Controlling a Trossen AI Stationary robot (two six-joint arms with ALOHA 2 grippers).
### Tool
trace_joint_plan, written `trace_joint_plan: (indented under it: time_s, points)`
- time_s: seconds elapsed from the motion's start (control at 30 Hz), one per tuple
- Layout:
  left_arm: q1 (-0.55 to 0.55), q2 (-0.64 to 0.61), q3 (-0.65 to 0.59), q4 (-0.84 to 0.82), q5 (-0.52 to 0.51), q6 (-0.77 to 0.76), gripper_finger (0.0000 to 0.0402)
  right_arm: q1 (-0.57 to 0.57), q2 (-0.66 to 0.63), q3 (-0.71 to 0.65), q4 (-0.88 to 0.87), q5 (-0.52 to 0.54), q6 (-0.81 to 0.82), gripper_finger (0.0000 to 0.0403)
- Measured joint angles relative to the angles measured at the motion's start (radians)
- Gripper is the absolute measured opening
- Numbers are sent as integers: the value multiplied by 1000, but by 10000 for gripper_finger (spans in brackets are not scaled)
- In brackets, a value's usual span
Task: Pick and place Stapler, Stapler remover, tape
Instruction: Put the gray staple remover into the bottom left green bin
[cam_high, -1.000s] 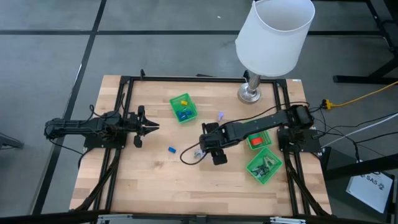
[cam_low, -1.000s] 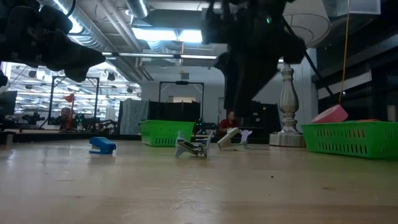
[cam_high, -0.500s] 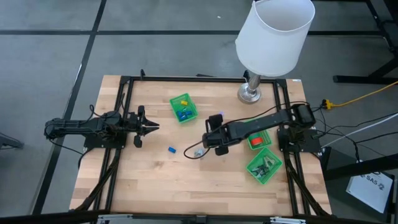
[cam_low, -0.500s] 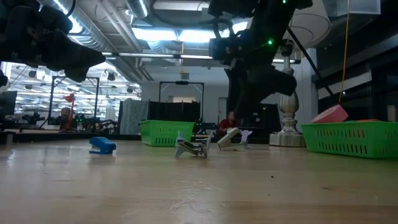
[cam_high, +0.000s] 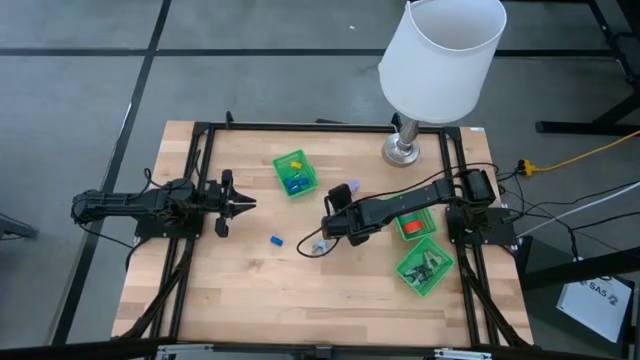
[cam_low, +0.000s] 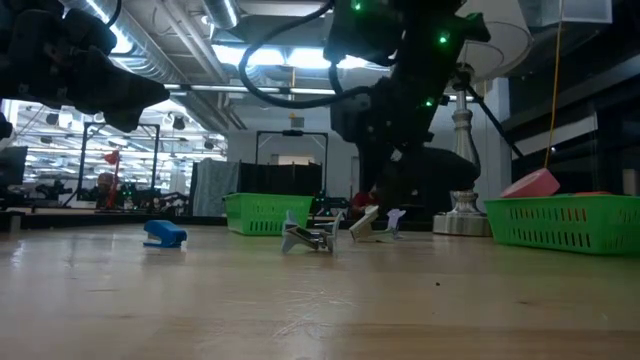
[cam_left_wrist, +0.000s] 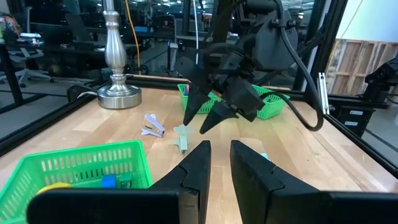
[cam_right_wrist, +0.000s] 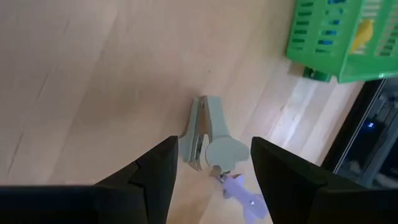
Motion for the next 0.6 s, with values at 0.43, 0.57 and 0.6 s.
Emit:
trace_joint_plan:
  time_s: [0.43,0.57,0.6]
  points:
    - [0,0,0,0,0,0,58,-21,10,0,-11,-2,-75,189]
    - [0,0,0,0,0,0,58,-28,28,0,-7,-2,-75,153]
    - [0,0,0,0,0,0,58,-29,31,0,-4,-2,-75,145]
